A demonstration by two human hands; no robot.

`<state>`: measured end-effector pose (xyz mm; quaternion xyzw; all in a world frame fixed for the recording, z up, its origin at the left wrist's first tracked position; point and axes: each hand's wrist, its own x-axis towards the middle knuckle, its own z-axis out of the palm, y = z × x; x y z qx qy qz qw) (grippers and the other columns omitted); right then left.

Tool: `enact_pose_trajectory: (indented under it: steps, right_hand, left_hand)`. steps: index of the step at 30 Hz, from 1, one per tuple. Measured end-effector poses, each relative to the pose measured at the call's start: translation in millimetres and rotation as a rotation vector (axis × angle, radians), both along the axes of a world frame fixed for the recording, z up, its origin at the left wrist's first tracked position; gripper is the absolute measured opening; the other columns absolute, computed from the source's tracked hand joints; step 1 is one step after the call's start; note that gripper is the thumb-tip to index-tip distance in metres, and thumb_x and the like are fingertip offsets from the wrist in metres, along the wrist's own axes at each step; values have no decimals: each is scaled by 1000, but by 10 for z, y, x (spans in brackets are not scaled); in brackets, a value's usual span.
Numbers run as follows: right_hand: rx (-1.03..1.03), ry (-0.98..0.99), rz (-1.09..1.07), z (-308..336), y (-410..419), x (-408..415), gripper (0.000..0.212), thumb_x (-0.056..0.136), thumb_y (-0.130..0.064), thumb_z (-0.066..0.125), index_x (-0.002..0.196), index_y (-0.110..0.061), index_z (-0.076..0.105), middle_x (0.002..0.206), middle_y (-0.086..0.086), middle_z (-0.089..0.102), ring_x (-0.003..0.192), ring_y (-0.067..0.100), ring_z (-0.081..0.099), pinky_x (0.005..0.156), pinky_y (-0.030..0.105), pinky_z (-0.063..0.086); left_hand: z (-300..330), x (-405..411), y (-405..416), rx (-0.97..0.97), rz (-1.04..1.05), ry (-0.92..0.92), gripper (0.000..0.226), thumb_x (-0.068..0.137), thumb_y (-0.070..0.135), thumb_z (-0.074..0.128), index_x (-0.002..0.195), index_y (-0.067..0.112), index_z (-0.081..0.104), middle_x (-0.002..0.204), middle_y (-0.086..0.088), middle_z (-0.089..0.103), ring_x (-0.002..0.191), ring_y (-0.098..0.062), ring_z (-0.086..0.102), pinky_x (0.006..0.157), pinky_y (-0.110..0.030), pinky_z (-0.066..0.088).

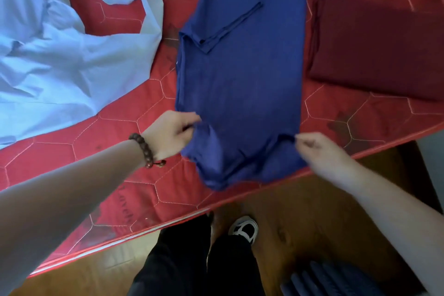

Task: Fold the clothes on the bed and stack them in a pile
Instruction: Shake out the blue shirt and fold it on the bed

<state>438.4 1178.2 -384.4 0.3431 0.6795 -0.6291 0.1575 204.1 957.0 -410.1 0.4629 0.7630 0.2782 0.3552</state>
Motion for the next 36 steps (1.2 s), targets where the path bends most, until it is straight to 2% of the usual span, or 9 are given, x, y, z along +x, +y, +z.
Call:
enact_pose_trajectory:
  steps: [2,5,9,13,19,22,27,31,36]
  right_hand:
    - [-175,-37,-340,-29,204,-264,48,89,-43,60,98,3,69,93,11,74,81,21,69,65,29,53]
    - [-267,-157,-546,-183,355,-570,37,93,-43,58,107,-12,70,101,2,75,92,16,72,73,28,55]
    - [-91,-227,-462,-496,264,-563,20,92,-35,64,97,-17,70,103,7,74,94,24,70,78,41,57]
    - [65,-176,-404,-562,101,-376,11,95,-20,61,98,-14,69,103,8,72,98,28,68,92,52,52]
    - [76,-235,-398,-461,-244,4,8,96,-23,59,95,-29,65,101,-6,69,98,20,66,89,47,53]
    - [32,-187,-503,-442,-272,-77,9,91,-30,66,99,-32,64,101,-14,69,97,12,66,83,36,54]
    - [5,-144,-617,-366,-143,-439,11,94,-21,63,95,-30,67,99,-9,73,89,10,70,71,27,55]
    - [46,-69,-643,-119,106,-682,13,95,-19,61,96,-28,69,100,-7,74,95,14,70,80,33,55]
    - [74,56,-690,198,478,-1105,13,94,-15,62,95,-24,71,97,-3,75,91,15,70,77,31,55]
  left_hand:
    - [6,-163,141,-31,312,-282,24,88,0,42,82,3,65,68,-1,64,63,-13,55,61,-27,48]
    - [-149,-374,221,-178,504,-404,15,95,1,51,89,6,64,80,0,63,81,-13,55,68,-23,46]
    - [-353,-358,103,-275,522,-358,25,89,28,69,109,15,64,103,0,71,93,-16,65,83,-33,50]
    - [-389,-140,-52,-223,597,-276,15,98,21,55,89,15,65,82,2,69,74,-13,60,64,-24,45]
    - [-338,177,-437,-337,674,-469,18,98,20,55,87,13,68,86,0,71,77,-12,62,73,-32,50]
    - [-291,198,-439,-242,827,-615,12,97,19,58,98,13,68,97,-5,73,88,-18,67,86,-40,54]
    - [-127,26,-244,-117,896,-575,17,96,26,59,92,16,72,96,-16,72,85,-23,67,82,-48,53]
    - [144,-285,-48,7,911,-605,33,82,43,65,89,11,71,98,-28,67,86,-25,60,88,-61,48]
    - [440,-860,281,123,944,-636,20,78,39,67,82,21,74,87,-10,68,83,-23,58,78,-46,45]
